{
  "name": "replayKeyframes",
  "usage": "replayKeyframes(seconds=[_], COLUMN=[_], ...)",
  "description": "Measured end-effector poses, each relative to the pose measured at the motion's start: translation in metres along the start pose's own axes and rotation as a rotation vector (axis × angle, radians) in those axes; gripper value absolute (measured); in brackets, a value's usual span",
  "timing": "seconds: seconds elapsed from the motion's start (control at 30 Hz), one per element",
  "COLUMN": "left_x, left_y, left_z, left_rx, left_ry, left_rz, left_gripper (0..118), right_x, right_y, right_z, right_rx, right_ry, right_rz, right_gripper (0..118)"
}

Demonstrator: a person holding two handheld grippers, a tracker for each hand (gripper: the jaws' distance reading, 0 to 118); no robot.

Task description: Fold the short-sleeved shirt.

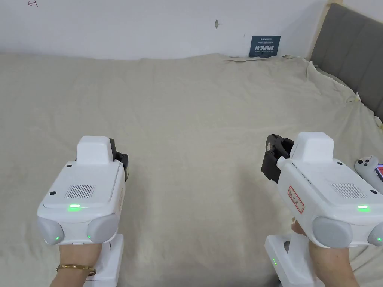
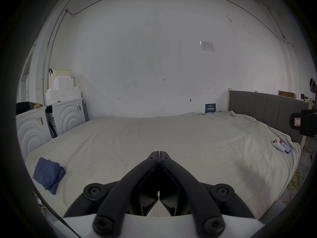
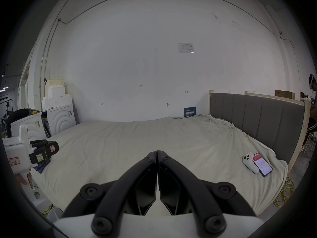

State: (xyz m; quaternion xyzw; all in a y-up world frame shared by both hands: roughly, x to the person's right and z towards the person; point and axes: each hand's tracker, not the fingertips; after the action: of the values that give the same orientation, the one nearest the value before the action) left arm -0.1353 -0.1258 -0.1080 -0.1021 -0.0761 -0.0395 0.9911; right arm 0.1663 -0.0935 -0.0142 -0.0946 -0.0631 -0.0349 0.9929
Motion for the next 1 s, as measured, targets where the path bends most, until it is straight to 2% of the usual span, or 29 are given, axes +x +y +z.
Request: replayKeyframes(seconds=[1.0], left_x=[0.0022], left_y=[0.0034], left_z=[-0.0004], left_rx=[0.008], left_ry=[-0.008], left_rz=[-0.006], left_gripper=[0], right_x=[-0.0043], right_y=[0.0081], right_z=[0.0034], right_rx=[0.014], right_ry=[0.002], right_rz=[0.006], right_gripper=[0])
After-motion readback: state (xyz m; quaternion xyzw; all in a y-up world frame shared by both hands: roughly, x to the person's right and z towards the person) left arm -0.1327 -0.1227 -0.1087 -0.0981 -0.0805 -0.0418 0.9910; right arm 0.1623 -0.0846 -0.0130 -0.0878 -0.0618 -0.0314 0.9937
